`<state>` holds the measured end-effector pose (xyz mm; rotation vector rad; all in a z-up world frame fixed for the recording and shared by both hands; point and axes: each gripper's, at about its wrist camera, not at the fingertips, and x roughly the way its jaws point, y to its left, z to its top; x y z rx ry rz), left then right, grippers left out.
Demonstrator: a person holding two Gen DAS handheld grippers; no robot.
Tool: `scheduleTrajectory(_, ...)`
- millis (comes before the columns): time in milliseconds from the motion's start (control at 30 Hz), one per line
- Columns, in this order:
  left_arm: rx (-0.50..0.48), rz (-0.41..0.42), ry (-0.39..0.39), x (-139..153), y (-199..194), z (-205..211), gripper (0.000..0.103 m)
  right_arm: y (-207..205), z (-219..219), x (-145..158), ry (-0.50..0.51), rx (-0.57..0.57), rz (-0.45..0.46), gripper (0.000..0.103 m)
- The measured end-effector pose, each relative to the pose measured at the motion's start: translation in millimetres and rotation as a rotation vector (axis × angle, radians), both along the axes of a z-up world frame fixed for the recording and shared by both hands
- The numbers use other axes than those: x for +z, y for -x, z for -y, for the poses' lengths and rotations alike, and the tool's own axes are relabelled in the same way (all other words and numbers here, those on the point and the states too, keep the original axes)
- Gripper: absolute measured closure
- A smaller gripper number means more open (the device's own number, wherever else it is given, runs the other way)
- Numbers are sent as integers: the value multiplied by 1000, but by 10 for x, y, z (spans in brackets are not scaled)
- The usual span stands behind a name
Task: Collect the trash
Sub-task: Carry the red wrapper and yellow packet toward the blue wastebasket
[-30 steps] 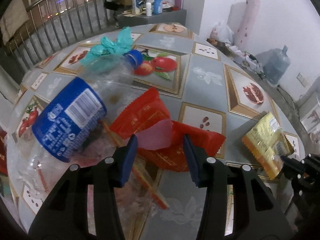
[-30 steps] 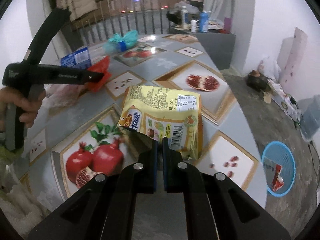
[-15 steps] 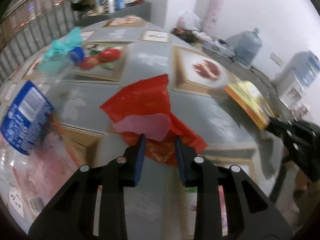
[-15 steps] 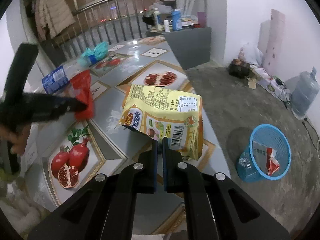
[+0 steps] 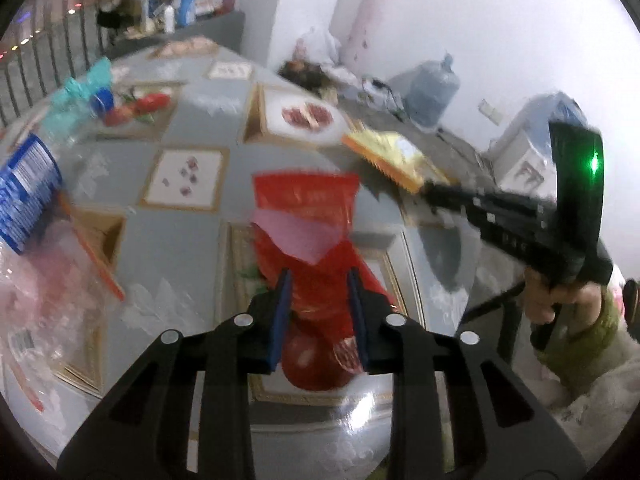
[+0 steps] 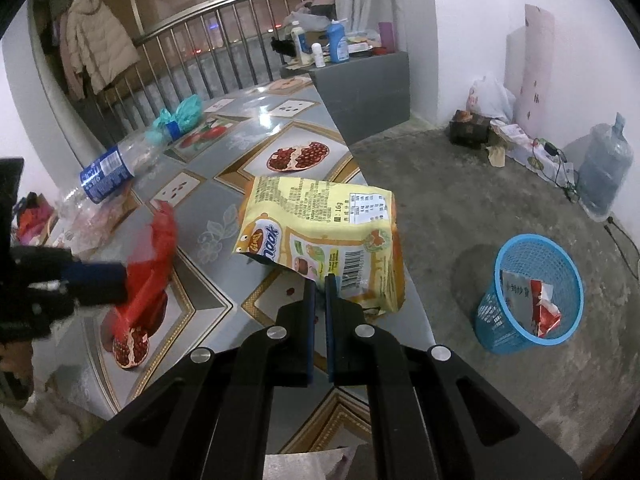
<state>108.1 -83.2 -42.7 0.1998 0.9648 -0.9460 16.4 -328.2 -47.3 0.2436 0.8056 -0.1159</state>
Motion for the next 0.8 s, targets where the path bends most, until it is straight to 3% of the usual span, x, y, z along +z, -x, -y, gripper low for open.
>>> scheduleTrajectory(133,54,17,5,60,-133,21,71,1,6,-2,-2,-1,1,98)
scheduleTrajectory(300,88,-31,-6,18,-344,121,70,-1,8,-4,-3,-1,-1,98)
scheduleTrajectory(400,100,-58,13,-4,-375,113,59,-3,5,-6,-2,-1,-1,98)
scheduleTrajectory(533,129,-36,-38,-74,-426,167,53,-15,-7,-25,-1,2,-5,98)
scheduleTrajectory(800,62,31,-109,-167,-370,379,50,-28,-16,-43,4,0,-7,98)
